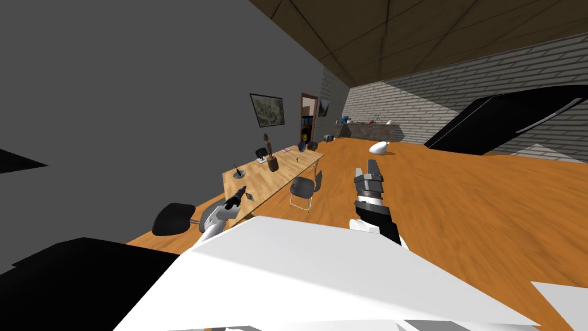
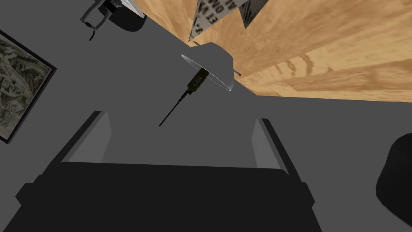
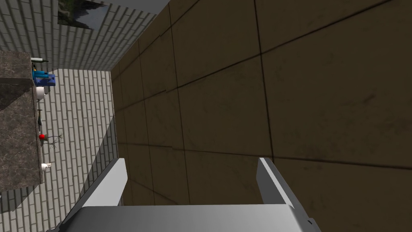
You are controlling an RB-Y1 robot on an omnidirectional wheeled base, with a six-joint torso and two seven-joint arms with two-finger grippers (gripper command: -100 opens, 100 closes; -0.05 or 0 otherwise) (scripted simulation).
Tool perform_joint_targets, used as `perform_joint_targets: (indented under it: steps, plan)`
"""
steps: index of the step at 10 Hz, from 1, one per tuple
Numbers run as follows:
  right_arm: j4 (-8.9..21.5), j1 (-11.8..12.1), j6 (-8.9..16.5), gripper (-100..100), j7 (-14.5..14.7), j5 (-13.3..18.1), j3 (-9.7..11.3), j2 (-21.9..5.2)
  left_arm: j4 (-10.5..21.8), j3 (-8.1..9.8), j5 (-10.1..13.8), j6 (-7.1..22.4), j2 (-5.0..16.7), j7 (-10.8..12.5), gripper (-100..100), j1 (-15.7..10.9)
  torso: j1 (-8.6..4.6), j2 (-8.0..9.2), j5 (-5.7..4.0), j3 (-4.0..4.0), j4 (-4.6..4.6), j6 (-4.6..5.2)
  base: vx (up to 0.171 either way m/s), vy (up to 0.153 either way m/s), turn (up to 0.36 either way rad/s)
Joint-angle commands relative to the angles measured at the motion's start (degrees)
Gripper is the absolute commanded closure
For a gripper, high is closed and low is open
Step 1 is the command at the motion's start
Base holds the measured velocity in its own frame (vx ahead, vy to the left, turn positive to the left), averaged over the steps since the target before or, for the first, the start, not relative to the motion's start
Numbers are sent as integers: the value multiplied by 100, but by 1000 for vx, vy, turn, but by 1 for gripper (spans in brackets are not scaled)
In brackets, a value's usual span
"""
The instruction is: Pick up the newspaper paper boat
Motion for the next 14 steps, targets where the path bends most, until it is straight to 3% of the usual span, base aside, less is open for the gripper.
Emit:
perform_joint_targets:
  steps: [1,5,7,8,9,13,14]
  plan:
    - [0,0,0,0,0,0,0,0,286,-10,-14,175,41,-34,-100,-35,0,0,0,0,0,0,131,-142,12]
    - [0,0,0,0,0,0,0,-1,870,-106,14,365,-48,-36,-100,-7,20,8,4,4,1,-1,89,-80,-5]
    - [0,-1,0,0,0,0,-1,-1,823,-101,21,360,-35,-31,-100,16,28,19,4,10,4,1,34,-35,1]
    - [0,-1,0,0,0,0,-1,-1,853,-104,21,349,-33,-32,0,4,40,29,7,16,6,0,0,0,0]
    - [0,-1,0,0,0,0,-1,-1,1040,84,-111,320,-114,-79,-100,-155,46,36,8,20,8,0,-30,17,-126]
    - [0,-2,0,0,0,0,-1,-2,1424,460,-377,260,-276,-173,-100,-476,66,60,13,34,13,0,-54,42,-94]
    - [0,-2,0,0,0,0,-1,-2,1616,648,-509,231,-358,-220,-100,-636,64,59,13,34,13,0,-57,38,-134]
